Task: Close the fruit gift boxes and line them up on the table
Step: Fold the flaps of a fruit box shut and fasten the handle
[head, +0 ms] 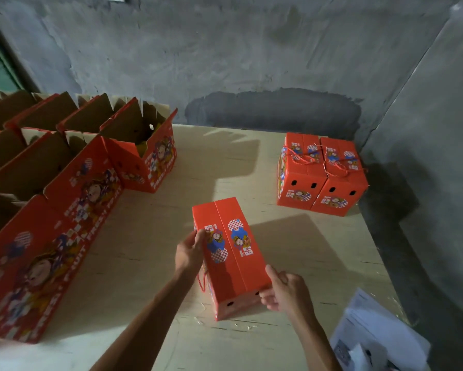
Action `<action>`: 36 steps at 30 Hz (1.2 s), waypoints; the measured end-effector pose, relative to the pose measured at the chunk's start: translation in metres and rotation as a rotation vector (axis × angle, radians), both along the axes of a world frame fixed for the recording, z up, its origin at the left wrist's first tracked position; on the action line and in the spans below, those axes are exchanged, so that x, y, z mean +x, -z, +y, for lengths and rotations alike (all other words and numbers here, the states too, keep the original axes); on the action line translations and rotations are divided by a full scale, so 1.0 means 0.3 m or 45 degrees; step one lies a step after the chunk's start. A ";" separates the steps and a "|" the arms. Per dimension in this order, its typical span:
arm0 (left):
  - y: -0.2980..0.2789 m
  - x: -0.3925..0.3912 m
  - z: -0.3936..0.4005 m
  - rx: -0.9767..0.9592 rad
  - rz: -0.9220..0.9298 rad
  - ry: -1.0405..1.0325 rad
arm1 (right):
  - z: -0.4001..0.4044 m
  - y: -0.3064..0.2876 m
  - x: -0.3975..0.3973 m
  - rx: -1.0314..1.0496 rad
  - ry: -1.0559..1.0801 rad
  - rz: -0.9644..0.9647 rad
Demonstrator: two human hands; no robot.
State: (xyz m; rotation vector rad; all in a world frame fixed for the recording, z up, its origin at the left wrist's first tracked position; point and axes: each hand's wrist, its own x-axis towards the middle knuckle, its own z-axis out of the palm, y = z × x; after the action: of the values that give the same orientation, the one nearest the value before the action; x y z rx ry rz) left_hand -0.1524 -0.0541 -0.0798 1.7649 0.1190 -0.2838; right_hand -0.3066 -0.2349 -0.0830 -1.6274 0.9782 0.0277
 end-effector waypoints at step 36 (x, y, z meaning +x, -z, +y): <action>-0.368 0.069 0.004 -0.334 -0.008 0.390 | 0.168 -0.292 0.376 0.191 -0.451 -0.523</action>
State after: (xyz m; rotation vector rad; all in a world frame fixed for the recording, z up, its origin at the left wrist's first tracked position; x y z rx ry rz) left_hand -0.1315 -0.0527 0.0306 1.5190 -0.1881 -0.4923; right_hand -0.1938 -0.1845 0.0045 -1.5677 0.3614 0.0064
